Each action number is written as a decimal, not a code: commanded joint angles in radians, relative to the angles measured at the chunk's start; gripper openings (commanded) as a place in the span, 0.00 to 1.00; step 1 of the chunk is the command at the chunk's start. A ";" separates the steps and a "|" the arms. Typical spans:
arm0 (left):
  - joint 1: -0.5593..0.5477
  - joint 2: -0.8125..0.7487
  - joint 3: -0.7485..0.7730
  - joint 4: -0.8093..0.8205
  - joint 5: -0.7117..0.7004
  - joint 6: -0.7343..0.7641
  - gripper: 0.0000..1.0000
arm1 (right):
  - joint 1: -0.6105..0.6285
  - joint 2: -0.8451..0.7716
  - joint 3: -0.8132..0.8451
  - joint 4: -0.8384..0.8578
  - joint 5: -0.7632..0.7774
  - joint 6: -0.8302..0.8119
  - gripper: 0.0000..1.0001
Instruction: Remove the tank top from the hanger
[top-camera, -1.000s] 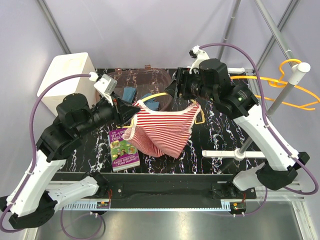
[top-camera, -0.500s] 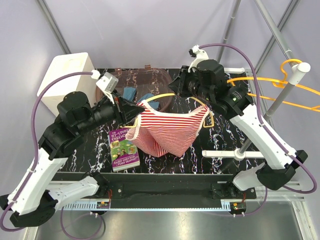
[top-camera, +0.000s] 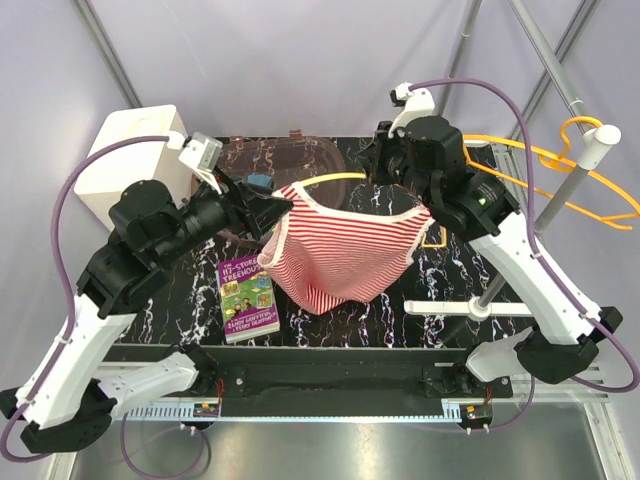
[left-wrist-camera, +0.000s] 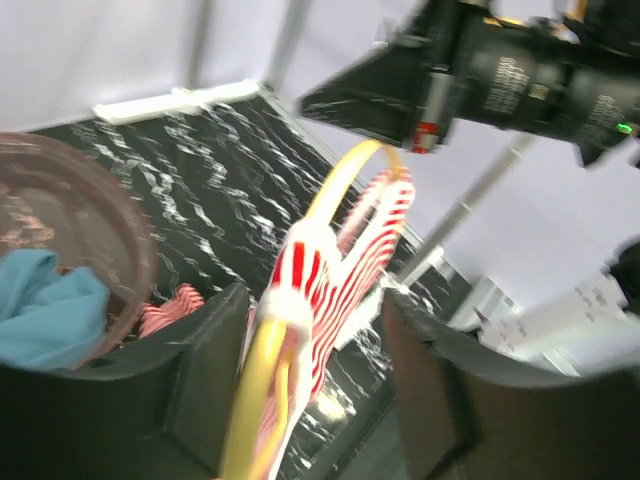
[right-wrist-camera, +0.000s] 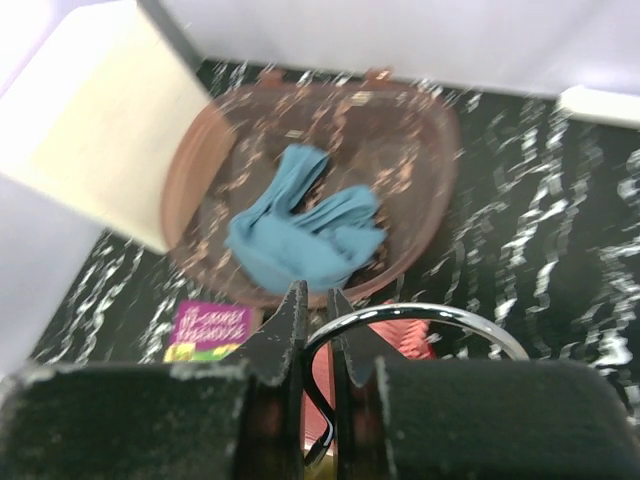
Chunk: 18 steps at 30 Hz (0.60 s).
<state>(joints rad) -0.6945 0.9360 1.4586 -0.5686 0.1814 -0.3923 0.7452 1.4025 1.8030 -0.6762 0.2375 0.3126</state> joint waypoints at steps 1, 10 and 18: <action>-0.004 -0.066 0.031 0.042 -0.178 -0.033 0.65 | 0.000 -0.010 0.097 0.034 0.161 -0.067 0.00; -0.005 -0.183 -0.070 0.016 -0.314 -0.086 0.50 | 0.000 0.053 0.206 -0.043 0.249 -0.037 0.00; -0.005 -0.111 -0.224 0.072 -0.154 -0.148 0.58 | 0.000 0.093 0.286 -0.094 0.220 -0.017 0.00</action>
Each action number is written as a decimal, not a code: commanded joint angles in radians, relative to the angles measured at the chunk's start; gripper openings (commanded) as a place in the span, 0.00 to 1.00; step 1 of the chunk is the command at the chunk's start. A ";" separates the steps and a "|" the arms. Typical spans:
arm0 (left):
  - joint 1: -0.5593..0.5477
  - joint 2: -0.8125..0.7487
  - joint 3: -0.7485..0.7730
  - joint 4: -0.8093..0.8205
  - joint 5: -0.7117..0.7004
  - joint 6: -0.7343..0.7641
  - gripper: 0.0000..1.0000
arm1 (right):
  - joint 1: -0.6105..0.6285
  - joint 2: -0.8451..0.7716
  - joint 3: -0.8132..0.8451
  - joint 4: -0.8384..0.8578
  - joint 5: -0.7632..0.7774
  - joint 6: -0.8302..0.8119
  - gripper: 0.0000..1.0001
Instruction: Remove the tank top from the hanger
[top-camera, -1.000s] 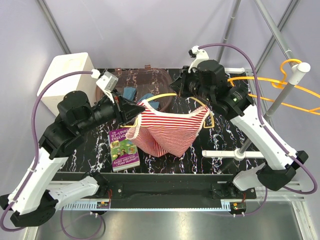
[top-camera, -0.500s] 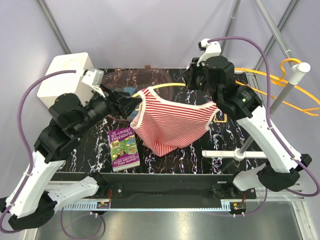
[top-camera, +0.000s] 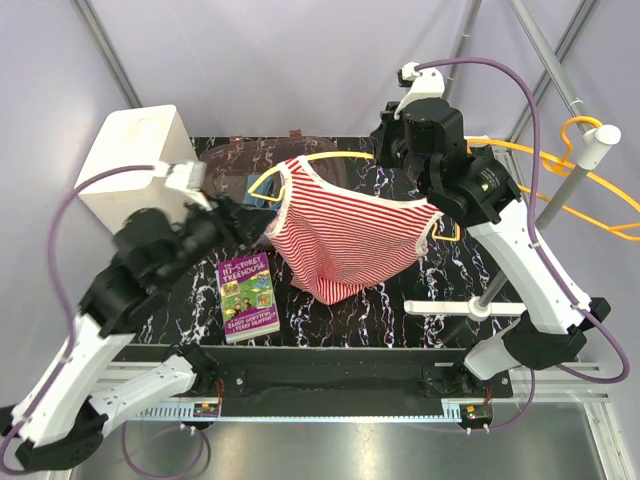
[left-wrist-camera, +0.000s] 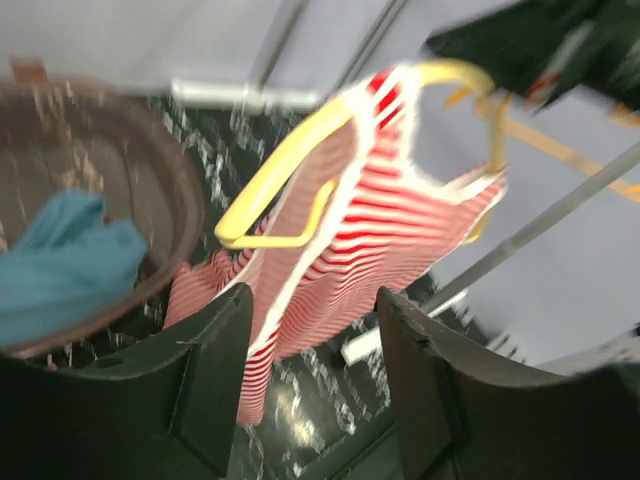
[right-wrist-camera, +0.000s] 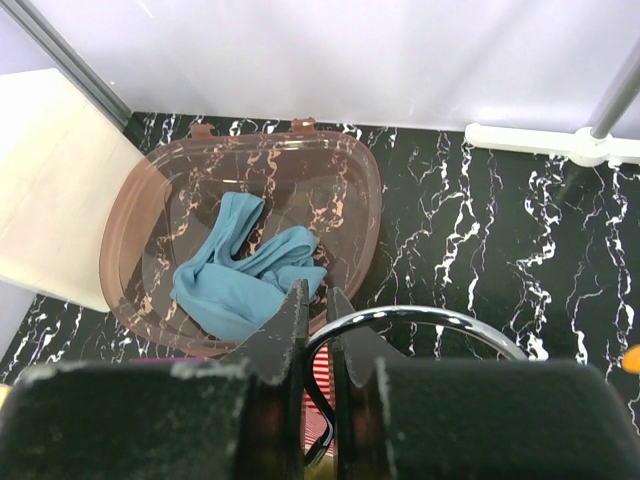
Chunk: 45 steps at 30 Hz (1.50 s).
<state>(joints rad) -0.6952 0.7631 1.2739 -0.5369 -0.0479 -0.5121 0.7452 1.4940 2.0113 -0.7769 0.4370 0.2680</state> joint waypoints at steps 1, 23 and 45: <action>-0.006 0.068 -0.045 0.043 0.080 -0.020 0.58 | 0.000 0.002 0.081 0.004 0.010 0.034 0.00; -0.006 0.142 0.096 0.063 0.054 0.113 0.00 | 0.000 -0.017 0.008 -0.021 0.032 0.051 0.00; -0.006 0.025 0.240 -0.081 -0.317 0.123 0.00 | 0.000 -0.187 -0.174 0.093 0.180 0.201 0.00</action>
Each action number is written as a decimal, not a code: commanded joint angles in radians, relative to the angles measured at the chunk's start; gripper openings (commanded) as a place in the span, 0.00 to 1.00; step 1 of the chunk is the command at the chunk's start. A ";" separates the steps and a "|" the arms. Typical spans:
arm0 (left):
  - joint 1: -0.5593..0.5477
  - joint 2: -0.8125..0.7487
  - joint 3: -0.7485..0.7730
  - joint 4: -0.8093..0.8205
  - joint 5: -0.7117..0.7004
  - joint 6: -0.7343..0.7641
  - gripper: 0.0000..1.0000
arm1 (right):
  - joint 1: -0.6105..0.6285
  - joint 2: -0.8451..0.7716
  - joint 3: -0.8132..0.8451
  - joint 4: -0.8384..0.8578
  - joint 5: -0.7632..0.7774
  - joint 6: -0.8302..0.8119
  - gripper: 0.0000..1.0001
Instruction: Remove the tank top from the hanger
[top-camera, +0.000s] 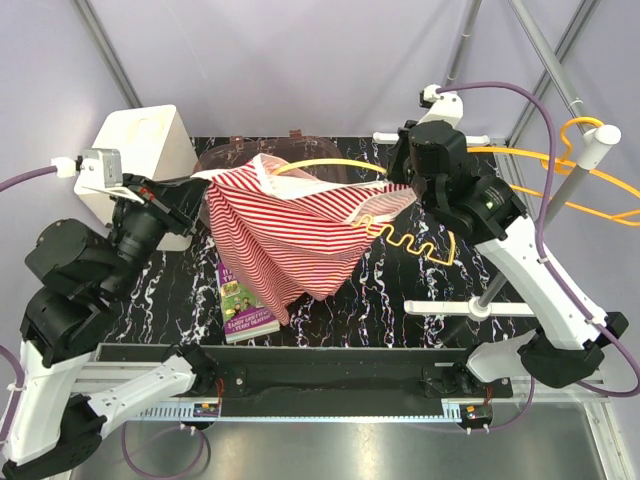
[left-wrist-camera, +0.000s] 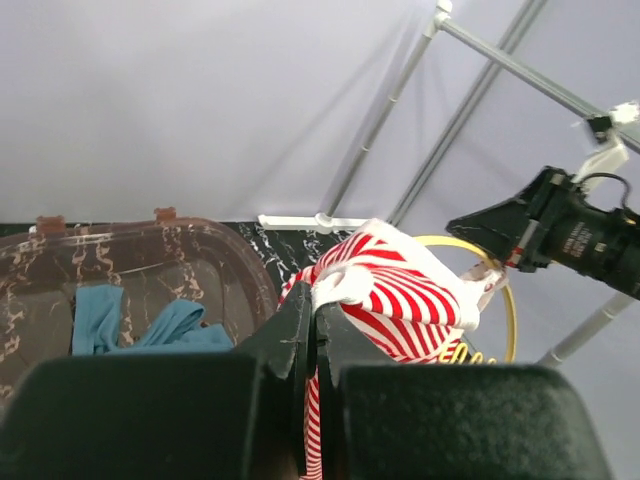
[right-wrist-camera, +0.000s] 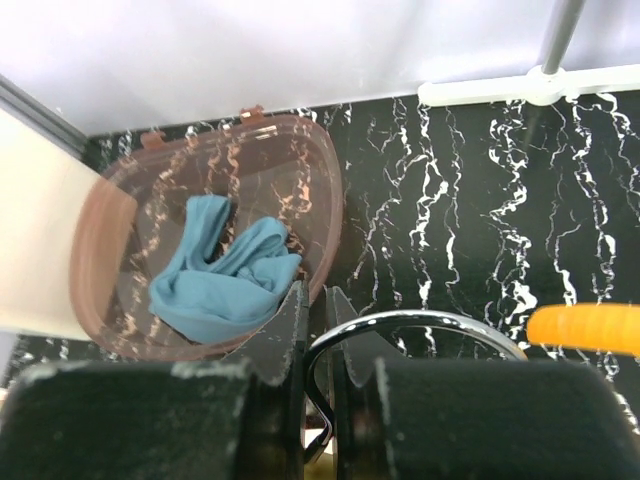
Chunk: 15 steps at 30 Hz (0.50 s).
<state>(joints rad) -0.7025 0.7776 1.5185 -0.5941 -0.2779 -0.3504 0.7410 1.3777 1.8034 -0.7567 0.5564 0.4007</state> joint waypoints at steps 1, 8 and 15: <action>0.000 0.011 -0.012 -0.044 -0.124 -0.057 0.00 | 0.004 -0.075 0.037 0.098 0.053 0.079 0.00; 0.000 -0.041 -0.135 -0.093 -0.121 -0.180 0.00 | 0.003 -0.086 0.079 0.152 0.089 0.187 0.00; 0.000 -0.005 -0.207 -0.021 0.053 -0.240 0.00 | 0.003 -0.098 0.007 0.334 0.010 0.317 0.00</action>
<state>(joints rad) -0.7025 0.7433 1.3350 -0.7155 -0.3519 -0.5381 0.7414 1.3155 1.8549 -0.6468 0.5903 0.5873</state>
